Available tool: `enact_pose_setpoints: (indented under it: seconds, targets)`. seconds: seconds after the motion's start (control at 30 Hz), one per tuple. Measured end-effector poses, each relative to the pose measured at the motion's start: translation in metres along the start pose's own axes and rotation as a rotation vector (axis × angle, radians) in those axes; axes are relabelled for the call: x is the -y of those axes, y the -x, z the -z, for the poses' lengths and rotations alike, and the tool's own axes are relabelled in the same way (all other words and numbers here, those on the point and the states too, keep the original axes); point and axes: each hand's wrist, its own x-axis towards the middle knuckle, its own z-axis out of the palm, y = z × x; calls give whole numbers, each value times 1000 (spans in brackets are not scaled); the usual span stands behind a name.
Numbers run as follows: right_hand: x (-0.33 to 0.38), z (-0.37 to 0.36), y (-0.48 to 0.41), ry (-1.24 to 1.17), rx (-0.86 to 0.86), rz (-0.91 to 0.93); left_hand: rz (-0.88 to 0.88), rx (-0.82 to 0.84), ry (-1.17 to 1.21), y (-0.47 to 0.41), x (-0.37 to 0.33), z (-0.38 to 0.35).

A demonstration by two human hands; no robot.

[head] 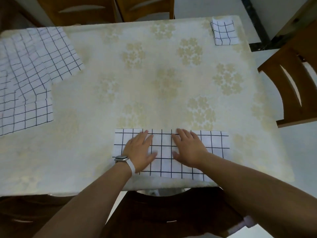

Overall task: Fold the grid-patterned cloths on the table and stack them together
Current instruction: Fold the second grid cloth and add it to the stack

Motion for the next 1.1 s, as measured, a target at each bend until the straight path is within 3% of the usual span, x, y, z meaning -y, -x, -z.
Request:
enact_pose_setpoints:
  seconds: [0.1, 0.23, 0.47, 0.77, 1.1]
  targets:
    - [25, 13, -14, 32, -28, 175, 224, -202, 195, 37, 12, -5]
    - [65, 14, -45, 165, -16, 466, 665, -276, 435, 78, 29, -14]
    - [137, 20, -96, 367, -32, 745, 924, -197, 561, 99, 47, -32]
    - [164, 20, -123, 497, 19, 831, 1025, -128, 575, 88, 58, -34]
    - [167, 22, -125, 531, 54, 809, 875, -179, 634, 80, 47, -27]
